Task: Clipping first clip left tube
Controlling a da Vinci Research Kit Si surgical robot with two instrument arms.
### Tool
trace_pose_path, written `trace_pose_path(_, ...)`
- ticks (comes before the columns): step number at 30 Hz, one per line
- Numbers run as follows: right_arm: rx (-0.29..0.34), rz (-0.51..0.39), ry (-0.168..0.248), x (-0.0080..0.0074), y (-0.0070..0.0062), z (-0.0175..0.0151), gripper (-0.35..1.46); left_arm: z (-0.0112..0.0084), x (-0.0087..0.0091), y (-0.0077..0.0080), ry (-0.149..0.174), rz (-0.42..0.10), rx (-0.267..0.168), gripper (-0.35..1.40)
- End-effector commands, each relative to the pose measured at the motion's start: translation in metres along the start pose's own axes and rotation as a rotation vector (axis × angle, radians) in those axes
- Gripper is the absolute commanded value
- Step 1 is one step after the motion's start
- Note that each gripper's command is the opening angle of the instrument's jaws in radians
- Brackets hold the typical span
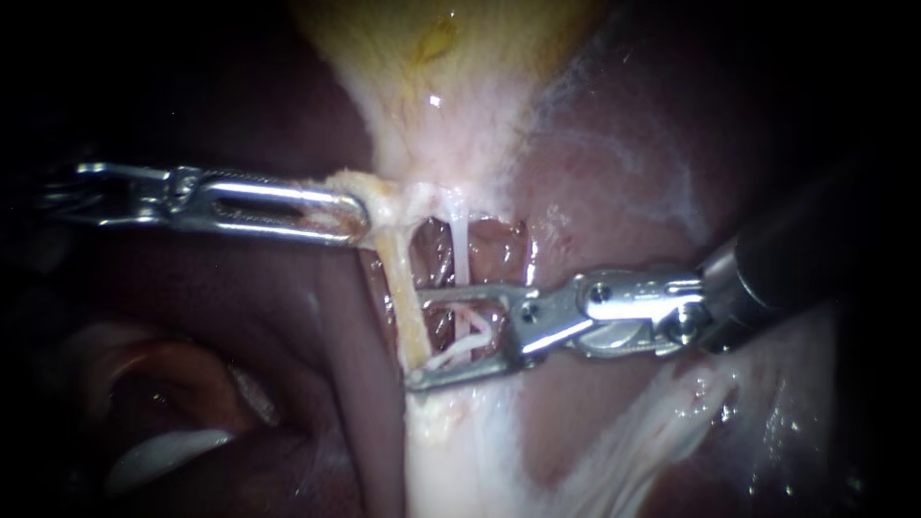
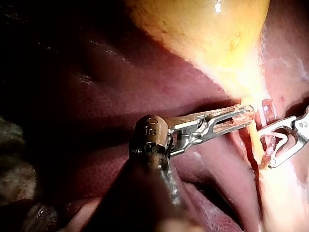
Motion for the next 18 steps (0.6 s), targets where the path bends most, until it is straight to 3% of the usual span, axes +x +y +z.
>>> trace_pose_path(1, 0.005, 0.006, 0.001, 0.0001, -0.0002, 0.0002, 0.49, 0.0, 0.0, 0.0, 0.0, 0.0, 0.0, -0.35)
trace_pose_path(18, 0.038, 0.068, -0.003, -0.0008, -0.0003, 0.004, 0.48, 0.0001, 0.0, 0.0, 0.0, 0.0, -0.001, -0.35)
